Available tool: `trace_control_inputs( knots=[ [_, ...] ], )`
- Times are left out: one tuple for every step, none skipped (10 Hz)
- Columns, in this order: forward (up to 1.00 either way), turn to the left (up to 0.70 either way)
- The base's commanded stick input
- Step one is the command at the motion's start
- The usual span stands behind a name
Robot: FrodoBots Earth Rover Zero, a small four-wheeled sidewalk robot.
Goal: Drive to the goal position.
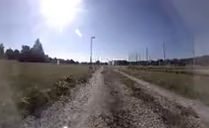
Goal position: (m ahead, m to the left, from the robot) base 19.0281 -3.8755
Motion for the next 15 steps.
trace_control_inputs(
  knots=[
    [0.50, 0.00],
    [0.50, 0.00],
    [0.50, 0.00],
    [0.50, 0.00],
    [0.50, 0.00],
    [0.50, 0.00],
    [0.50, 0.00],
    [0.50, 0.00],
    [0.50, 0.00],
    [0.50, 0.00],
    [0.50, 0.00],
    [0.50, 0.00],
    [0.50, 0.00],
    [0.50, 0.00],
    [0.50, 0.00]
  ],
)
